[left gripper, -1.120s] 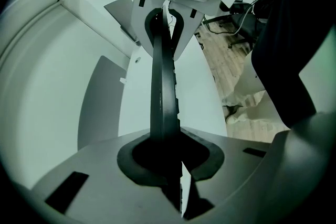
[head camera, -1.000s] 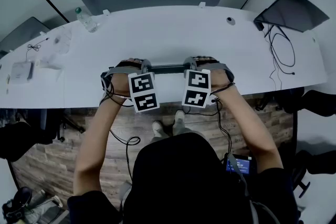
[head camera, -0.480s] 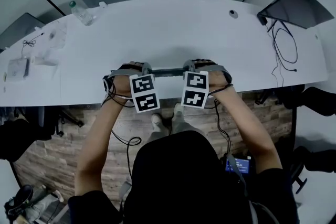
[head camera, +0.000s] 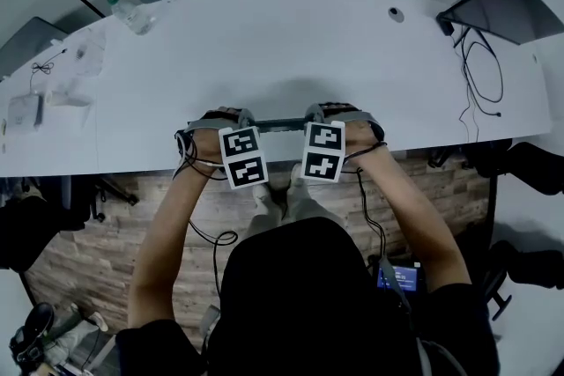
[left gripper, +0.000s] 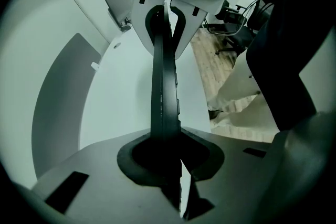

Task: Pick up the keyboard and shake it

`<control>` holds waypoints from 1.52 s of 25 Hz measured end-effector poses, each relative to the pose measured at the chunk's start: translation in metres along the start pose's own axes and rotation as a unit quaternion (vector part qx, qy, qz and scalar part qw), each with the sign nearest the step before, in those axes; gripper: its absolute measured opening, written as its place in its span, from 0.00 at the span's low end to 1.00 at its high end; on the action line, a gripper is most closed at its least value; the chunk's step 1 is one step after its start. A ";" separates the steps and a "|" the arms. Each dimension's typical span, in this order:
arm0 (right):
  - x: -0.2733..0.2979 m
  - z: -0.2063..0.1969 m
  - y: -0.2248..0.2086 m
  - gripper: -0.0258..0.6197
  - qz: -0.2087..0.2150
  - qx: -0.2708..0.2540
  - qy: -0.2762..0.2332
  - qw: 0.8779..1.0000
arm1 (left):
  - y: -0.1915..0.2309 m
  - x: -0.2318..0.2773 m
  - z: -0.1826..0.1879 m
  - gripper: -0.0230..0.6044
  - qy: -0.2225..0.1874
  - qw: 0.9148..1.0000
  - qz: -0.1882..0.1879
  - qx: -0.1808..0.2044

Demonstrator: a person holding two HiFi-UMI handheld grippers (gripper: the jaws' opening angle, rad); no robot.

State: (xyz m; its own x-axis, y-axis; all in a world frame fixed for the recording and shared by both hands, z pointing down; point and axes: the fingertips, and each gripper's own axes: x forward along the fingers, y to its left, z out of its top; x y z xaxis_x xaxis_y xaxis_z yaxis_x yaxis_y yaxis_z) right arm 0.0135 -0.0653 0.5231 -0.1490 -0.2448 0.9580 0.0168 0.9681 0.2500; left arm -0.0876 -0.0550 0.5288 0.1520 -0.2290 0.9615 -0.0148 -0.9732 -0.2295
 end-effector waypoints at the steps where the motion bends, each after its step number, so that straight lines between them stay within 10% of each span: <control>1: 0.003 -0.001 0.001 0.17 0.003 0.001 0.000 1.000 | -0.001 0.003 0.000 0.17 0.000 1.000 -0.003 0.000; 38: 0.055 -0.012 0.008 0.17 0.079 0.009 -0.004 0.997 | -0.005 0.048 -0.004 0.17 -0.002 0.997 -0.076 -0.010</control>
State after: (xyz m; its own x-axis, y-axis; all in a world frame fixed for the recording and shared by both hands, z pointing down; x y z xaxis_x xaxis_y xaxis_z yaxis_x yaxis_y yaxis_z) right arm 0.0173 -0.0712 0.5791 -0.1533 -0.0887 0.9842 0.0234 0.9954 0.0933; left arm -0.0836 -0.0612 0.5770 0.1588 -0.0785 0.9842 -0.0107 -0.9969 -0.0778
